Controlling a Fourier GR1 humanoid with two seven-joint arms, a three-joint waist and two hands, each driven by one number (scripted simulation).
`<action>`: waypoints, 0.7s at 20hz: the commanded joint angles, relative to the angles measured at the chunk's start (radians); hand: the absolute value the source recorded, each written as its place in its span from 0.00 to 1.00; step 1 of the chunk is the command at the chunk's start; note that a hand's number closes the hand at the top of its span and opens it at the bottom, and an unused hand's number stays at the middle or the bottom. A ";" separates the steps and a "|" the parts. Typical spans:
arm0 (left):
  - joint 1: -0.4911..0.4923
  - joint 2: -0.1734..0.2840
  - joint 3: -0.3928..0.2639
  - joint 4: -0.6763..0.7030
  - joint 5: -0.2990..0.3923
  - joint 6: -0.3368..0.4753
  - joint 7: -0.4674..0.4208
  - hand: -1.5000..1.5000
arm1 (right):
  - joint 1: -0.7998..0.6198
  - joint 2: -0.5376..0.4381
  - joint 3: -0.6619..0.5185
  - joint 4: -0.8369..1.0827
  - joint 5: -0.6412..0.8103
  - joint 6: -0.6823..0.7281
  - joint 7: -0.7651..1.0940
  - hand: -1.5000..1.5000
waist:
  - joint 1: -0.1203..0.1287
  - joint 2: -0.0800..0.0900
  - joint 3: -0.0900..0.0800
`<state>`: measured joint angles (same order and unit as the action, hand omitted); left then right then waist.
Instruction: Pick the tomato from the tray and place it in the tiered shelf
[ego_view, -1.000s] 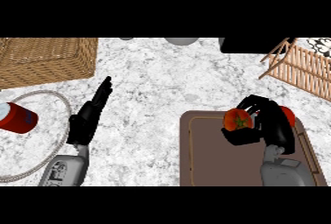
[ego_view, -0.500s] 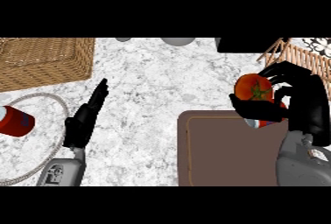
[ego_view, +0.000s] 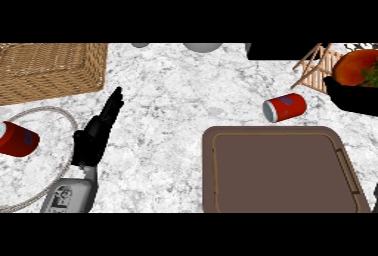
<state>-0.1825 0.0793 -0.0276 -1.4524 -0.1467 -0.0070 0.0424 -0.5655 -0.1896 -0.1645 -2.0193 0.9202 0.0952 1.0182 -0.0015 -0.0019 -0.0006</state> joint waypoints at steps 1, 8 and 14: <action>0.001 -0.016 -0.005 0.028 -0.014 0.015 -0.038 0.50 | -0.069 -0.070 -0.035 0.040 0.064 0.006 0.040 1.00 | 0.002 0.002 0.000; 0.023 -0.020 -0.020 -0.016 -0.016 0.005 0.002 0.50 | -0.230 -0.245 -0.194 0.177 -0.033 0.107 0.032 1.00 | 0.005 0.001 0.000; 0.040 -0.002 0.005 -0.040 0.015 -0.023 -0.009 0.50 | -0.252 -0.342 -0.241 0.363 -0.012 0.011 -0.075 1.00 | 0.009 0.002 0.000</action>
<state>-0.1645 0.0749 -0.0281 -1.4751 -0.1447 -0.0192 0.0447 -0.7742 -0.4601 -0.3693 -1.7668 0.9070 0.1274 0.9751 0.0042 -0.0004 -0.0004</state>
